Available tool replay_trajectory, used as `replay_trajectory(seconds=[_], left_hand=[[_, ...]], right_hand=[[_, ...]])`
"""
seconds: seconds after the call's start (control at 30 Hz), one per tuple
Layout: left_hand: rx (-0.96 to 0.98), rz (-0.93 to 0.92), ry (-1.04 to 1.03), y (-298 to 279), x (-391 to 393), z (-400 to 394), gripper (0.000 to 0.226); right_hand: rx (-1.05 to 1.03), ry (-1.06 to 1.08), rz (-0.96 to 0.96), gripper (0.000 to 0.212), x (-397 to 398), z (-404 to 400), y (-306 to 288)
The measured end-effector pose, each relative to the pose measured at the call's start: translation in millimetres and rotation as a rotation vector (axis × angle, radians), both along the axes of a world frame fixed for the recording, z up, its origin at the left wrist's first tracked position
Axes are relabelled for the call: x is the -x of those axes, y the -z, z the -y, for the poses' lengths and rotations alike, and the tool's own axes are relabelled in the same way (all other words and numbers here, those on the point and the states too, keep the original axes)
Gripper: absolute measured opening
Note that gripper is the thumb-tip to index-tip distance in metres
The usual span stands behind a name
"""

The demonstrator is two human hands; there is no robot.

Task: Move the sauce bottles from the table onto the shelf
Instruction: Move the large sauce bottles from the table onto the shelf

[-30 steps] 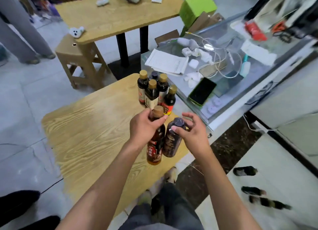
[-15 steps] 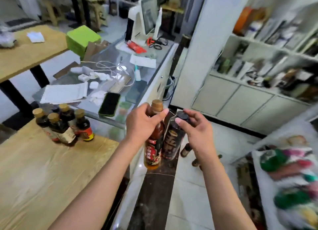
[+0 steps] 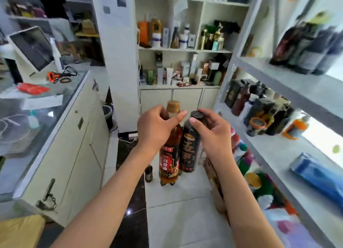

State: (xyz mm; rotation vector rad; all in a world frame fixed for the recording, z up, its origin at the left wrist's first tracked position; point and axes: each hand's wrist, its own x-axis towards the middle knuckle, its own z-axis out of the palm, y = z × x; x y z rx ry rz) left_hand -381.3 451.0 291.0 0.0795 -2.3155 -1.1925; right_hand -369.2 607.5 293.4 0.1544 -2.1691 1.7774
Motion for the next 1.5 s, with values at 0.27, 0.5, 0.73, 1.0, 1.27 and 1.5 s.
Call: replay_trajectory(seconds=[0.27, 0.5, 0.73, 1.0, 1.27, 1.5], left_hand=[[-0.005, -0.106, 0.178, -42.1, 56.6, -154.9, 0.058], [-0.017, -0.199, 0.261, -88.6, 103.7, -235.9, 0.057], [-0.106, -0.282, 0.365, -107.5, 187.2, -276.7, 0.064], [-0.19, -0.34, 0.473, -147.5, 313.9, -307.3, 0.064], [-0.313, -0.329, 0.571, -171.3, 424.4, -354.3, 0.058], [-0.326, -0.296, 0.582, -163.3, 479.8, -400.7, 0.056]], right_hand=[[-0.02, 0.243, -0.1, 0.04, 29.8, -144.7, -35.2], [0.029, 0.39, -0.186, 0.029, 64.8, -211.7, -77.1], [0.023, 0.547, -0.213, 0.035, 135.6, -238.0, -103.8], [0.047, 0.658, -0.274, 0.033, 247.5, -256.8, -141.1], [0.117, 0.779, -0.337, 0.042, 353.4, -282.4, -168.8], [0.108, 0.816, -0.32, 0.032, 410.7, -328.6, -160.9]])
